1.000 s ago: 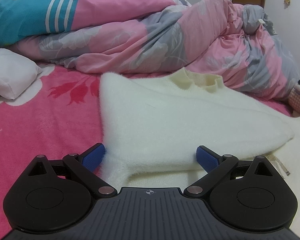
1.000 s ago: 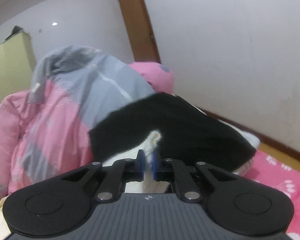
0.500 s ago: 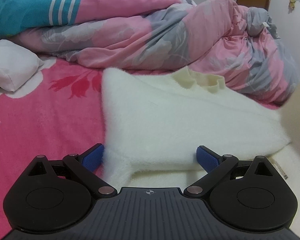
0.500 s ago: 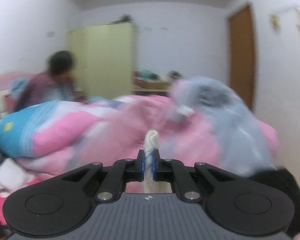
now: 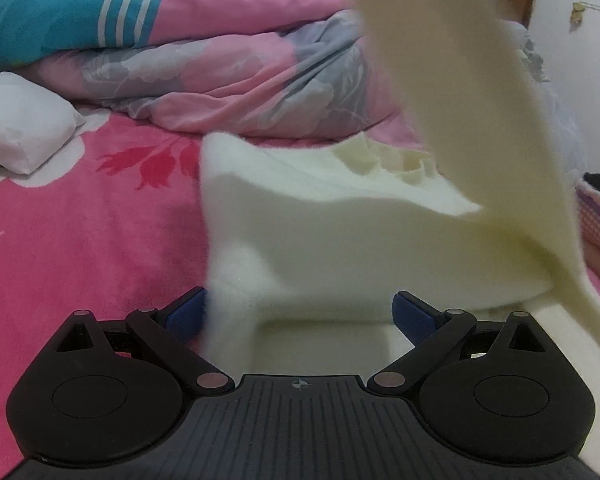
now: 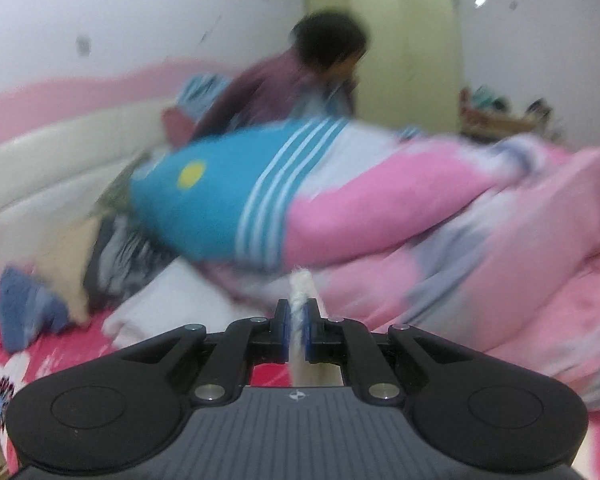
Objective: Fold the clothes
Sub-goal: 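Lift the grasped sweater side and fold it across the body with the right gripper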
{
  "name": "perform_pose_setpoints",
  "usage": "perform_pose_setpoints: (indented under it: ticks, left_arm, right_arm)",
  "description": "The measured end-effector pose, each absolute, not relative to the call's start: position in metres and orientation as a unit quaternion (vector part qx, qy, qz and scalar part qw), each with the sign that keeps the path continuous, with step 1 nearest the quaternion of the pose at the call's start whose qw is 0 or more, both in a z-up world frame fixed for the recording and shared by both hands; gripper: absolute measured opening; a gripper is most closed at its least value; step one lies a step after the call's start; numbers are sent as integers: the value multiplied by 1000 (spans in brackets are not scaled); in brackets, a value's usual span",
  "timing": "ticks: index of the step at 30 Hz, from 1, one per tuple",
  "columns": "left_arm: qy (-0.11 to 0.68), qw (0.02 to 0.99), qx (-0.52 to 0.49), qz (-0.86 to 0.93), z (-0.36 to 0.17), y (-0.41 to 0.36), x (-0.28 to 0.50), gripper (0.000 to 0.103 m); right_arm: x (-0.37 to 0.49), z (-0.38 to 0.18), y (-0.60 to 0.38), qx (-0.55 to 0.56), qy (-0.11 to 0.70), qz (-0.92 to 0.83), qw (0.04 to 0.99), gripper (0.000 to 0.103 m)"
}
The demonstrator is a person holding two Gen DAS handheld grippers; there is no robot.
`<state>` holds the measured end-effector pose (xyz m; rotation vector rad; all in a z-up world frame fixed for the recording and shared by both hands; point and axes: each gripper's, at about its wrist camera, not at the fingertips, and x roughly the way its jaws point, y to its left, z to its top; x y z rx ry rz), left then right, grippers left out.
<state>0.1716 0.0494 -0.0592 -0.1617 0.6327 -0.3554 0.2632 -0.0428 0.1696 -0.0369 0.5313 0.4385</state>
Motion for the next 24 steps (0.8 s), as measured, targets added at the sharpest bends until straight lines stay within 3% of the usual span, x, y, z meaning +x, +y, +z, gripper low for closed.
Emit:
perform_pose_setpoints:
  ticks: [7, 10, 14, 24]
  left_arm:
    - [312, 929, -90, -179, -61, 52, 169, 99]
    - [313, 928, -90, -180, -61, 52, 168, 99]
    - [313, 928, -90, -181, -61, 52, 166, 99]
    - [313, 927, -100, -181, -61, 55, 169, 99]
  right_arm:
    - [299, 86, 18, -59, 366, 230, 900, 10]
    - [307, 65, 30, -59, 405, 228, 883, 26]
    - [298, 85, 13, -46, 377, 228, 897, 40]
    - [194, 136, -187, 84, 314, 82, 942, 50]
